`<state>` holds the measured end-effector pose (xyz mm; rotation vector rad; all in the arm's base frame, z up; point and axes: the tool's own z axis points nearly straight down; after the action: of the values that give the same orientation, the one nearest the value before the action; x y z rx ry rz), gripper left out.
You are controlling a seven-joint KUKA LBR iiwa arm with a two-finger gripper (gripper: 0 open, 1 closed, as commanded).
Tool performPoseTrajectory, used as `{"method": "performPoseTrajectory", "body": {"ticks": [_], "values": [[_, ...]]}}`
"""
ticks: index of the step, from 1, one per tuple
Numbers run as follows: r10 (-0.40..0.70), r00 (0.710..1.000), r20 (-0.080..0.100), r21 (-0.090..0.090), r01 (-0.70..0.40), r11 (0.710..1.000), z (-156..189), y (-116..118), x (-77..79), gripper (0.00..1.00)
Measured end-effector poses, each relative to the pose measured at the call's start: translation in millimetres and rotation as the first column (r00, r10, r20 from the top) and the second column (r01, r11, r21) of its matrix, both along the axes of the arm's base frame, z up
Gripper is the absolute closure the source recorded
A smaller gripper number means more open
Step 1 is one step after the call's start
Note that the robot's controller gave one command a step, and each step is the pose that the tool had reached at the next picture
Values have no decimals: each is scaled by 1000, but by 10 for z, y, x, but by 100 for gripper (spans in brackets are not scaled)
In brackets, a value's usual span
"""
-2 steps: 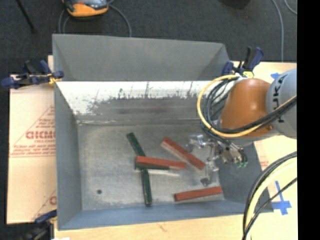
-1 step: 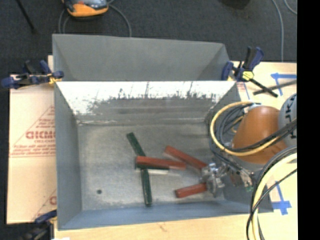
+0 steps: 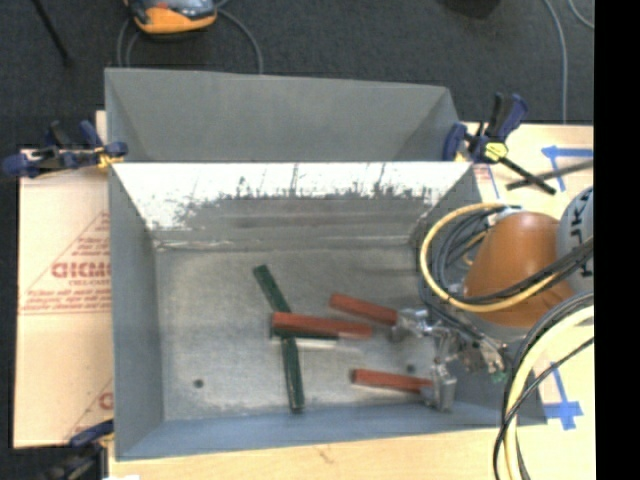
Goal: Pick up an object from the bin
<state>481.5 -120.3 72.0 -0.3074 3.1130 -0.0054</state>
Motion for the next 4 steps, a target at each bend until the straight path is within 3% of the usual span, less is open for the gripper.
{"method": "performPoseTrajectory", "body": {"ticks": [1,3,4], "values": [[1,1000,-3,0,-1,1000,5,-3,-6,100],[5,1000,-4,0,-5,1000,21,4,-11,100],[157,988,-17,4,-157,988,658,106,-84,100]]}}
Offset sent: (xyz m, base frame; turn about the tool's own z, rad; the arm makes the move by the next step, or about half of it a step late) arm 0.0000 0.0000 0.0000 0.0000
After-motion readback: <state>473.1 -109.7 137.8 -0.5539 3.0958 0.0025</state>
